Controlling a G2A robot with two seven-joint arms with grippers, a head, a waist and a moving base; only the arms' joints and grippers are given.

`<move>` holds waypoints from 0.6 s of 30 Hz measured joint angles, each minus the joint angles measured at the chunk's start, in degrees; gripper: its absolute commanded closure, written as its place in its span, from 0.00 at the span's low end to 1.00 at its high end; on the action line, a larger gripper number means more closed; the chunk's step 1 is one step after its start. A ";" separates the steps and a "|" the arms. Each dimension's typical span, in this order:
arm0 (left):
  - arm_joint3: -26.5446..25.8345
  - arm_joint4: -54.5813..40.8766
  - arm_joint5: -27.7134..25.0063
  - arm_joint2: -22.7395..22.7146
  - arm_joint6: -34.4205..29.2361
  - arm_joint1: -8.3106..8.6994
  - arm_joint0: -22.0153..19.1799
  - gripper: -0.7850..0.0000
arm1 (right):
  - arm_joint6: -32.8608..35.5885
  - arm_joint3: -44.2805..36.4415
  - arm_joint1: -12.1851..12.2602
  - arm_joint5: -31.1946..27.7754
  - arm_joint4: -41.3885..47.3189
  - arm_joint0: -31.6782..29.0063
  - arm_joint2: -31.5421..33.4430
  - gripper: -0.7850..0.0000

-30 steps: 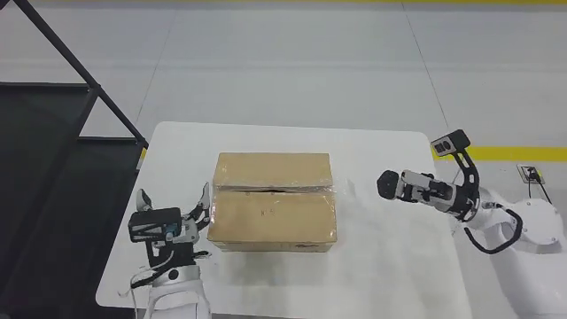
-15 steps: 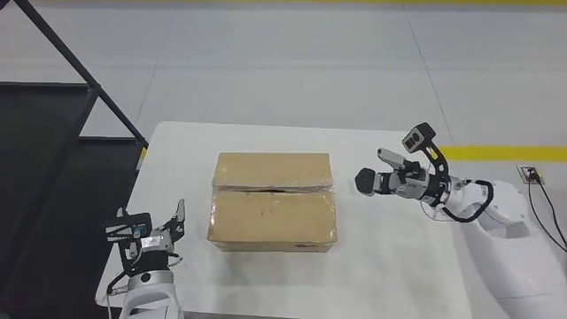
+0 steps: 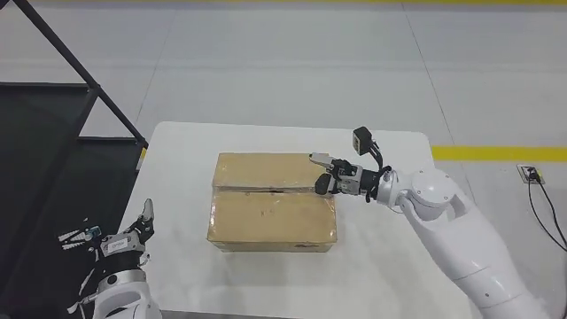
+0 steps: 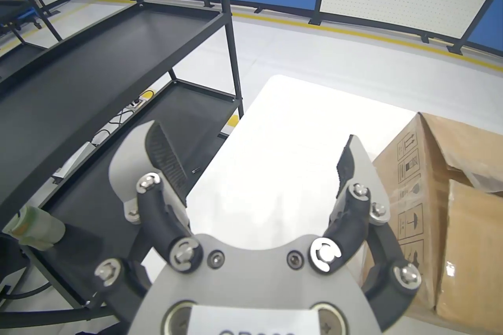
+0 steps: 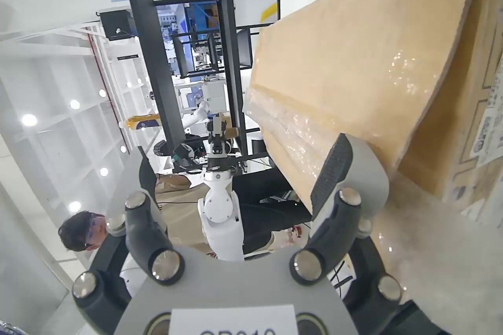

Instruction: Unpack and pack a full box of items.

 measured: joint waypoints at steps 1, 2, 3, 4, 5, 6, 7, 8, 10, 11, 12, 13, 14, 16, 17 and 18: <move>0.00 0.04 0.00 0.04 0.09 0.01 0.03 0.00 | 0.23 0.30 -0.12 -0.07 -0.42 0.24 -0.41 0.00; 0.00 0.12 0.01 0.09 0.18 0.02 0.04 0.00 | 0.63 0.63 -0.28 -0.22 -1.08 0.49 -1.00 0.00; -0.02 0.18 0.00 0.13 0.22 0.03 0.03 0.00 | 0.91 0.87 -0.38 -0.35 -1.67 0.67 -1.44 0.00; -0.06 0.20 -0.03 0.16 0.22 0.04 0.00 0.00 | 1.08 1.13 -0.49 -0.47 -2.20 0.85 -1.84 0.00; -0.10 0.22 -0.05 0.19 0.22 0.06 -0.04 0.00 | 1.18 1.48 -0.65 -0.55 -2.79 1.05 -2.33 0.00; -0.12 0.27 -0.08 0.21 0.22 0.07 -0.07 0.00 | 1.19 1.76 -0.77 -0.57 -3.11 1.21 -2.66 0.00; -0.13 0.34 -0.11 0.23 0.22 0.08 -0.09 0.00 | 1.19 2.04 -0.91 -0.61 -3.26 1.36 -2.97 0.00; -0.15 0.42 -0.12 0.26 0.22 0.10 -0.11 0.00 | 1.15 2.50 -1.12 -0.73 -3.26 1.57 -3.35 0.00; -0.16 0.49 -0.08 0.30 0.25 0.12 -0.14 0.00 | 1.18 3.25 -1.48 -1.34 -2.73 1.89 -3.81 0.00; -0.15 0.50 -0.04 0.33 0.26 0.13 -0.14 0.00 | 1.29 3.85 -1.73 -1.98 -2.09 2.08 -4.07 0.00; -0.14 0.50 -0.02 0.36 0.27 0.13 -0.14 0.00 | 1.31 4.32 -1.94 -2.50 -1.66 2.26 -4.27 0.00; -0.11 0.51 0.02 0.39 0.29 0.14 -0.13 0.00 | 1.24 4.79 -2.16 -3.05 -1.27 2.45 -4.50 0.00; -0.04 0.54 0.10 0.43 0.31 0.14 -0.09 0.00 | 1.02 5.40 -2.46 -3.74 -0.95 2.73 -4.88 0.00; 0.06 0.55 0.22 0.50 0.33 0.15 0.00 0.00 | 0.88 6.24 -2.95 -4.56 -0.54 3.21 -5.58 0.00; 0.09 0.59 0.31 0.52 0.41 0.15 0.08 0.00 | 0.89 6.77 -3.28 -5.05 -0.23 3.57 -6.03 0.00; 0.11 0.64 0.37 0.54 0.50 0.16 0.14 0.00 | 0.97 7.16 -3.52 -5.49 -0.01 3.86 -6.34 0.00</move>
